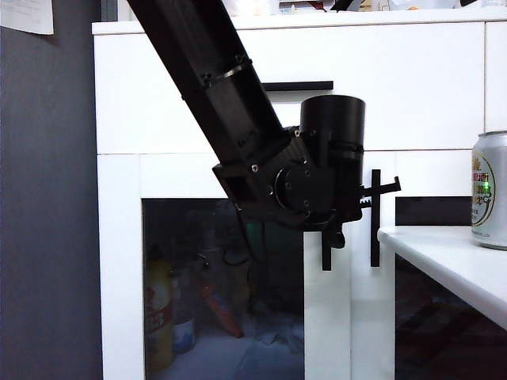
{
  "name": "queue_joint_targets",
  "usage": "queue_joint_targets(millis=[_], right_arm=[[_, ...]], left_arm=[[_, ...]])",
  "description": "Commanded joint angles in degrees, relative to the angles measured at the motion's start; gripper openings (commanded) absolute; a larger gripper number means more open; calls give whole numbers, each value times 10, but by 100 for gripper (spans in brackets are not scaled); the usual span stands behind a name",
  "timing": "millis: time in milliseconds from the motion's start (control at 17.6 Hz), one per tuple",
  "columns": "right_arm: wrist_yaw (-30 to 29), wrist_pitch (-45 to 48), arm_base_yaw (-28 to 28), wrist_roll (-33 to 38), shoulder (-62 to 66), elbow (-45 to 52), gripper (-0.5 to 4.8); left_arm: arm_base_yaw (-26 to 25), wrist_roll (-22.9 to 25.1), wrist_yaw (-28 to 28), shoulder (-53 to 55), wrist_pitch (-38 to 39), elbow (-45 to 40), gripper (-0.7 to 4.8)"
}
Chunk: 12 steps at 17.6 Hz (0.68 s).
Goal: Open the left door of the white cabinet, pick up a can of beverage from the table on the right, place it inside the cabinet, and finally close the cabinet door.
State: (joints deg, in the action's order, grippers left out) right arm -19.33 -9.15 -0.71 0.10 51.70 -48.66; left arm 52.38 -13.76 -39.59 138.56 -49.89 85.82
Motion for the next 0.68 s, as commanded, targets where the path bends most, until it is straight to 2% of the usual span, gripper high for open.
queue_joint_targets(millis=[57,453,567,680], right_arm=[[-3,-5,0,-1,-7,-2,368],[-2,-17,0,-7,-22,-2,368],[2,-17,-6,-16,-31,-2,368],[-2,-19,-25,-16,-49,-2,368]], left_arm=[[24,-13,38,-13,14,4,-6],[69,-13,48,-26,31,4,-6],[58,-13,89,-42,73,4,-6],[40,-13,139,-75,153,4,-6]])
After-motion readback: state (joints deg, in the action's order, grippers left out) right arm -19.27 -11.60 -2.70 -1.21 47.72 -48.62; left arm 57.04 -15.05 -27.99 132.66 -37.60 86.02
